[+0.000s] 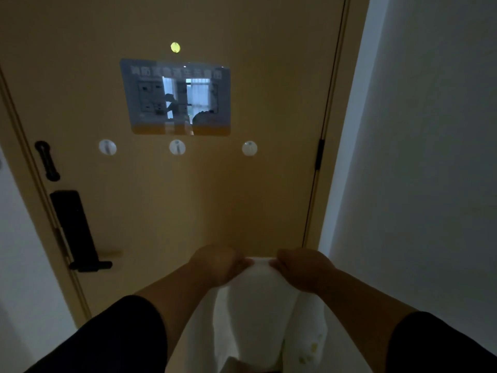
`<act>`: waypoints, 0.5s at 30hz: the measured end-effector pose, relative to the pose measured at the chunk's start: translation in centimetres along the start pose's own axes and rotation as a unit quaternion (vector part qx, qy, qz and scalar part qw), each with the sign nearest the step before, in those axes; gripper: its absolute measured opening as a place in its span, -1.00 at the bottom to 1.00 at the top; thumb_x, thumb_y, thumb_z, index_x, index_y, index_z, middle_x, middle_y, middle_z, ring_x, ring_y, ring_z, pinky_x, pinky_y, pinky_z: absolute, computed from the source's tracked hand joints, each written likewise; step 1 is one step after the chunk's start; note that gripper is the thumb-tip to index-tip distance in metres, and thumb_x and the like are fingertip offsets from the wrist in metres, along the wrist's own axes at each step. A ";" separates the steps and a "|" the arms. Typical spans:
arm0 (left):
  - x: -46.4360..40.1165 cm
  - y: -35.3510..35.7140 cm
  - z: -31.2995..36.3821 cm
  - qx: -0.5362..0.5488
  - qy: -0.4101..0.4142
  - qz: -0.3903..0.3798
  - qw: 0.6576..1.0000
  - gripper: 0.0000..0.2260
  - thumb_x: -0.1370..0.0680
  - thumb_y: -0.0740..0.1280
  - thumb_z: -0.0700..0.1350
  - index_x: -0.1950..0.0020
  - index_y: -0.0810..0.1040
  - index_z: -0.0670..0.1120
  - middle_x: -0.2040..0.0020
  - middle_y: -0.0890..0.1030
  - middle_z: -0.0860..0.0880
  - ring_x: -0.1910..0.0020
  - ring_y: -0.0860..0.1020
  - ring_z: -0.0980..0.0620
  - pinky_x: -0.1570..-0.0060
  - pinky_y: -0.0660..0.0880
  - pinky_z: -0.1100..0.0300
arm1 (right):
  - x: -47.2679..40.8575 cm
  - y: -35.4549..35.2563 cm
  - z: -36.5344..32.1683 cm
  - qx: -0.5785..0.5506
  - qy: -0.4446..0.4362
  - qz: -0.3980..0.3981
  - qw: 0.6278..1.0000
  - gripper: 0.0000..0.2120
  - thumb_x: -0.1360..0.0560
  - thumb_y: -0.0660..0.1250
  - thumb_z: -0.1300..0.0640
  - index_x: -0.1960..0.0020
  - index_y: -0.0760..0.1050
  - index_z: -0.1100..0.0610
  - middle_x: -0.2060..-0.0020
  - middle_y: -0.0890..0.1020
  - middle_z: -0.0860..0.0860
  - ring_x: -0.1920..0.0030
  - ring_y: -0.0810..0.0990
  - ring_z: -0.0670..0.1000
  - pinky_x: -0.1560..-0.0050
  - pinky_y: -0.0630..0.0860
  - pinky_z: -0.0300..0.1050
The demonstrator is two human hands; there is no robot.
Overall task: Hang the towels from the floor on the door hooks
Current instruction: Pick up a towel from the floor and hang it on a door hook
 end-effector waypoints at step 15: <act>-15.4 -6.1 -8.4 -0.019 -0.119 0.062 0.991 -0.73 -0.67 0.04 0.04 -0.18 0.46 -0.04 -0.16 0.54 -0.09 -0.11 0.53 -0.07 0.00 0.39 0.11 | -19.2 -7.0 6.7 -0.018 -0.075 0.088 0.993 -0.54 -0.66 -0.06 -0.13 -0.37 0.42 0.05 -0.35 0.48 0.10 -0.32 0.44 0.13 -0.32 0.30 -0.05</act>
Point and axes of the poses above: each hand's wrist, its own x-axis away from the middle knuckle, its own y-axis out of the palm, z = x × y, the point moved 8 cm from there along -x, towards the middle knuckle
